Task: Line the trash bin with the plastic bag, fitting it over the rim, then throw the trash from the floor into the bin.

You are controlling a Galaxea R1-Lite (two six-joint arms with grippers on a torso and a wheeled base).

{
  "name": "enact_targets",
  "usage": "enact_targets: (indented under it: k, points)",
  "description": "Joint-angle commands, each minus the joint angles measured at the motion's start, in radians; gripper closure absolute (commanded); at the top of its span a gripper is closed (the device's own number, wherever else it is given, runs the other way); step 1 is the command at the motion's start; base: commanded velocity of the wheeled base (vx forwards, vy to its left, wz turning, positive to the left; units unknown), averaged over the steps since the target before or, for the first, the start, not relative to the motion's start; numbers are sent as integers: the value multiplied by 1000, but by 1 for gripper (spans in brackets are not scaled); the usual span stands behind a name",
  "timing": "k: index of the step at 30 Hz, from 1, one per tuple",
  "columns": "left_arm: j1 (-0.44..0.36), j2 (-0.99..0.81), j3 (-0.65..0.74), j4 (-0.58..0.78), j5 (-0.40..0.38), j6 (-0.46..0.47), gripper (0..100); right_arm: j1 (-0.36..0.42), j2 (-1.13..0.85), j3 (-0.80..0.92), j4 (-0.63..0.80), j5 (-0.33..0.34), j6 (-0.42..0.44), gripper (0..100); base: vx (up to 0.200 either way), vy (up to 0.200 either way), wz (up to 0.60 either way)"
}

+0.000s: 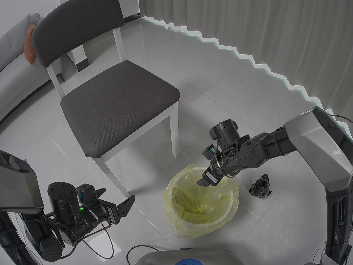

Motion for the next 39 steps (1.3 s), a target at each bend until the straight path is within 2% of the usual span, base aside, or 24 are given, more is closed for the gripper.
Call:
enact_targets:
  k: [1,13,19,25,26,27,29,32,39]
  points:
    - [-3,-4,4,-10,1,0,0,-46,-31,17,-5,0,-1,0,0,0,0]
    - [-20,75,-111,-7,4,19,0,-148,-23,30,-5,5,-1,0,0,0,0]
    - [-17,196,-266,38,9,96,0,-174,-32,70,-35,31,-1,0,0,0,0]
    - [-22,198,-490,286,41,102,0,-196,-49,90,-68,32,-1,0,0,0,0]
    - [-22,198,-555,360,49,102,0,-199,-51,91,-70,32,-1,0,0,0,0]
    - [-22,198,-568,374,50,102,0,-200,-51,91,-70,32,-1,0,0,0,0]
    - [-23,209,-683,506,50,102,0,-202,-54,97,-71,32,1,0,0,0,0]
    - [-22,250,-793,616,50,102,0,-210,-57,111,-81,34,1,0,0,0,0]
    - [-17,394,-968,694,52,103,0,-240,-75,163,-128,43,-1,0,0,0,0]
